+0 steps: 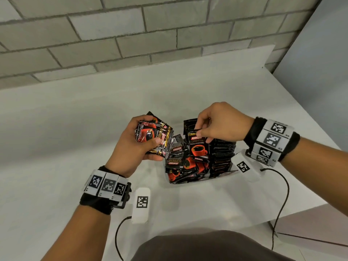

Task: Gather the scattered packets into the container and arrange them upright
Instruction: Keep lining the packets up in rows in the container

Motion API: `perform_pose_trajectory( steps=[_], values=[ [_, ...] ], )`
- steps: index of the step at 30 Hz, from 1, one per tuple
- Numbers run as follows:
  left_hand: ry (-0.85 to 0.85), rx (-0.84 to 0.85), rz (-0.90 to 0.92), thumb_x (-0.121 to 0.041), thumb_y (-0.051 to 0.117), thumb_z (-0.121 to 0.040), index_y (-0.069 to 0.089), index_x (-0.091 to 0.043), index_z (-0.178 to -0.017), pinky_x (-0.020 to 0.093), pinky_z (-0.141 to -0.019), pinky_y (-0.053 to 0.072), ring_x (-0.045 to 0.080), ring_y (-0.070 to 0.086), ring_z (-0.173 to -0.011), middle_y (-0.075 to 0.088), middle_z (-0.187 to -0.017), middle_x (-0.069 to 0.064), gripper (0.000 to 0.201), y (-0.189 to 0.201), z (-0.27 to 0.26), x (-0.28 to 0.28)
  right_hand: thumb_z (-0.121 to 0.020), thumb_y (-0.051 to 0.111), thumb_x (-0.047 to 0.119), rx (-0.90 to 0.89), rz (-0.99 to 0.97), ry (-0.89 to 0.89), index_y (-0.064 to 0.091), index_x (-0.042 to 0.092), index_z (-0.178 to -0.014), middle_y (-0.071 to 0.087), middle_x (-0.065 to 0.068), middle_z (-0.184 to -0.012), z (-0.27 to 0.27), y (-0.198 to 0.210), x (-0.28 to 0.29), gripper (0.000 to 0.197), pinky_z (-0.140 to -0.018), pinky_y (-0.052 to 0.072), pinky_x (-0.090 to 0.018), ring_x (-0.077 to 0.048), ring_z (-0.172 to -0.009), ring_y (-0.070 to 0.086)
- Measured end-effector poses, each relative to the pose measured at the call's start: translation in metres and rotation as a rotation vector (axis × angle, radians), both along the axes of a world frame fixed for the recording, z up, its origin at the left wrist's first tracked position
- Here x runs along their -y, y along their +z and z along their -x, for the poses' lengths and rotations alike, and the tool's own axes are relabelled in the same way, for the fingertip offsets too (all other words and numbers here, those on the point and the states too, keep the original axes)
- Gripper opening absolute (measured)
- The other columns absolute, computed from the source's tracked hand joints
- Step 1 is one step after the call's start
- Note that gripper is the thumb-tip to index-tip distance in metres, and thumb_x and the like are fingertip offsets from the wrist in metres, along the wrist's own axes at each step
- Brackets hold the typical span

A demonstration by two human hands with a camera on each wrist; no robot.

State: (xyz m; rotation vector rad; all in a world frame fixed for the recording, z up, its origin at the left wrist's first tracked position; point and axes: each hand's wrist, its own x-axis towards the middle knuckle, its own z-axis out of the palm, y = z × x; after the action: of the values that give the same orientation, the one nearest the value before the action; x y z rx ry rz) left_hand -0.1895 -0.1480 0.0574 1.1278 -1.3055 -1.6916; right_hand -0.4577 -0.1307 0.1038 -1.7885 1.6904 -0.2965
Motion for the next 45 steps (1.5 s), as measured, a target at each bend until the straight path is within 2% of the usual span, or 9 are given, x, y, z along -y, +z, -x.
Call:
perform_pose_trajectory(
  steps=[7, 11, 23, 28, 31, 34, 36, 40, 45],
  values=[
    [-0.014, 0.010, -0.005, 0.005, 0.073, -0.088, 0.057, -0.024, -0.131, 0.039, -0.058, 0.062, 0.029, 0.075, -0.096, 0.066, -0.122, 0.005, 0.055, -0.002, 0.000, -0.003, -0.082, 0.071, 0.017, -0.083, 0.293, -0.046, 0.067, 0.018, -0.081, 0.067, 0.007, -0.078, 0.007, -0.003, 0.007, 0.005, -0.061, 0.041, -0.005, -0.001, -0.070, 0.060],
    [-0.013, -0.001, -0.008, 0.005, 0.073, -0.087, 0.056, -0.024, -0.131, 0.039, -0.057, 0.062, 0.030, 0.075, -0.096, 0.065, -0.123, 0.005, 0.055, -0.003, 0.000, -0.003, -0.082, 0.071, 0.014, -0.045, 0.281, -0.090, 0.066, 0.015, -0.082, 0.068, 0.001, -0.077, 0.014, 0.005, 0.007, 0.005, -0.062, 0.051, -0.022, -0.009, -0.068, 0.067],
    [-0.061, 0.053, 0.030, 0.005, 0.073, -0.088, 0.057, -0.032, -0.131, 0.042, -0.056, 0.062, 0.031, 0.075, -0.101, 0.064, -0.128, 0.002, 0.059, 0.005, 0.005, -0.003, -0.079, 0.069, 0.011, -0.127, 0.497, 0.118, 0.057, 0.014, -0.077, 0.059, 0.001, -0.076, 0.009, 0.002, -0.006, 0.012, -0.065, 0.051, -0.038, -0.019, -0.067, 0.056],
    [-0.479, 0.409, 0.129, -0.001, 0.075, -0.088, 0.039, -0.056, -0.143, 0.040, -0.057, 0.063, 0.023, 0.077, -0.088, 0.064, -0.125, -0.002, 0.086, 0.020, 0.015, 0.001, -0.079, 0.065, 0.011, -0.164, 0.442, 0.180, 0.048, 0.019, -0.074, 0.048, 0.007, -0.071, 0.003, 0.001, -0.011, 0.020, -0.060, 0.045, -0.032, -0.010, -0.061, 0.046],
    [-0.702, 0.750, 0.338, -0.011, 0.076, -0.087, 0.061, -0.037, -0.117, 0.020, -0.059, 0.055, -0.001, 0.069, -0.071, 0.072, -0.101, -0.006, 0.043, 0.031, 0.027, 0.007, -0.080, 0.067, 0.012, -0.157, 0.471, 0.122, 0.052, 0.016, -0.075, 0.052, 0.006, -0.072, 0.007, 0.003, -0.007, 0.017, -0.061, 0.047, -0.033, -0.010, -0.062, 0.049],
    [-0.847, 0.992, 0.514, -0.015, 0.072, -0.088, 0.071, -0.025, -0.104, 0.027, -0.068, 0.050, 0.008, 0.065, -0.077, 0.071, -0.087, -0.007, 0.019, 0.037, 0.043, 0.010, -0.082, 0.071, 0.015, -0.122, 0.477, 0.039, 0.058, 0.012, -0.077, 0.060, 0.000, -0.075, 0.014, 0.004, -0.002, 0.014, -0.065, 0.051, -0.035, -0.017, -0.067, 0.056],
    [-0.887, 1.078, 0.593, -0.020, 0.069, -0.087, 0.071, -0.025, -0.109, 0.032, -0.077, 0.053, 0.016, 0.064, -0.088, 0.071, -0.095, -0.007, 0.022, 0.036, 0.053, 0.009, -0.082, 0.072, 0.016, -0.103, 0.461, -0.014, 0.060, 0.012, -0.079, 0.063, 0.001, -0.075, 0.017, 0.004, 0.000, 0.013, -0.066, 0.052, -0.033, -0.016, -0.068, 0.058],
    [-0.991, 1.091, 0.669, -0.018, 0.066, -0.088, 0.067, -0.024, -0.127, 0.037, -0.098, 0.050, 0.014, 0.057, -0.122, 0.048, -0.150, -0.018, 0.040, 0.029, 0.064, 0.009, -0.082, 0.072, 0.015, 0.021, 0.388, -0.161, 0.061, 0.015, -0.079, 0.066, 0.002, -0.071, 0.026, 0.007, -0.001, 0.011, -0.062, 0.051, -0.027, -0.012, -0.066, 0.065],
    [-0.964, 1.104, 0.675, -0.019, 0.068, -0.093, 0.061, -0.021, -0.137, 0.024, -0.083, 0.042, 0.005, 0.051, -0.094, 0.028, -0.161, -0.024, 0.044, 0.028, 0.063, 0.009, -0.084, 0.073, 0.010, 0.175, 0.331, -0.250, 0.060, 0.013, -0.079, 0.068, -0.010, -0.075, 0.034, 0.016, -0.005, 0.014, -0.059, 0.056, -0.032, -0.016, -0.063, 0.074]
  ],
)
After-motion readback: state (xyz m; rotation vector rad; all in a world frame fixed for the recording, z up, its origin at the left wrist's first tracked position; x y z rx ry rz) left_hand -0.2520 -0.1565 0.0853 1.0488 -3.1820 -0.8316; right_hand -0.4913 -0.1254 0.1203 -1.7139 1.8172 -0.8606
